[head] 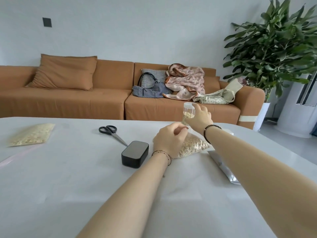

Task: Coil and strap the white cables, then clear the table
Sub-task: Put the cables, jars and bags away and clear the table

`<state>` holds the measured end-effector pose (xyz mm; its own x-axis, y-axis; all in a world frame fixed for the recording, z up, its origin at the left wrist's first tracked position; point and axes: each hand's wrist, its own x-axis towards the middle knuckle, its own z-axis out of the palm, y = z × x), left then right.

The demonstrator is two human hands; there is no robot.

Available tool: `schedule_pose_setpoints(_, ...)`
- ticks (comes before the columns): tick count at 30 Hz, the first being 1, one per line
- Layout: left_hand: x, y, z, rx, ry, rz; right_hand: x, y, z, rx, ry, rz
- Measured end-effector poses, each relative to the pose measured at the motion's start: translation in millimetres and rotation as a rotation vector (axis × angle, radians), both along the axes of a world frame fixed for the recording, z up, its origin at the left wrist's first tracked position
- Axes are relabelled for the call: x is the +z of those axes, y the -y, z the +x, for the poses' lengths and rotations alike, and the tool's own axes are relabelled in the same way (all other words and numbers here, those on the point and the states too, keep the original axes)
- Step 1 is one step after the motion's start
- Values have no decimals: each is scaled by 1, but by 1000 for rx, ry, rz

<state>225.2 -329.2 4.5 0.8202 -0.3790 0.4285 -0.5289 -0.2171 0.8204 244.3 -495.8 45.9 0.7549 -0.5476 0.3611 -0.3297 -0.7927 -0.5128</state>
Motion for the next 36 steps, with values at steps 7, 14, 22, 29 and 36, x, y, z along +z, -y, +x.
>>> schedule_pose_setpoints(7, -4, 9, 16, 66, 26, 91, -1, 25, 57, -8, -92, 90)
schedule_pose_setpoints(14, -9, 10, 19, 44, 60, 93, -1, 49, 77, 49, 66, 278)
schedule_pose_setpoints(22, -6, 8, 16, 36, 81, 101, -9, 39, 79, 18, 197, 303)
schedule_pose_setpoints(29, -4, 9, 15, 57, 101, 114, 10, 20, 54, 87, 182, 224)
schedule_pose_setpoints(36, -8, 9, 9, 169, 383, 81, 70, -6, -34, 165, 266, -16)
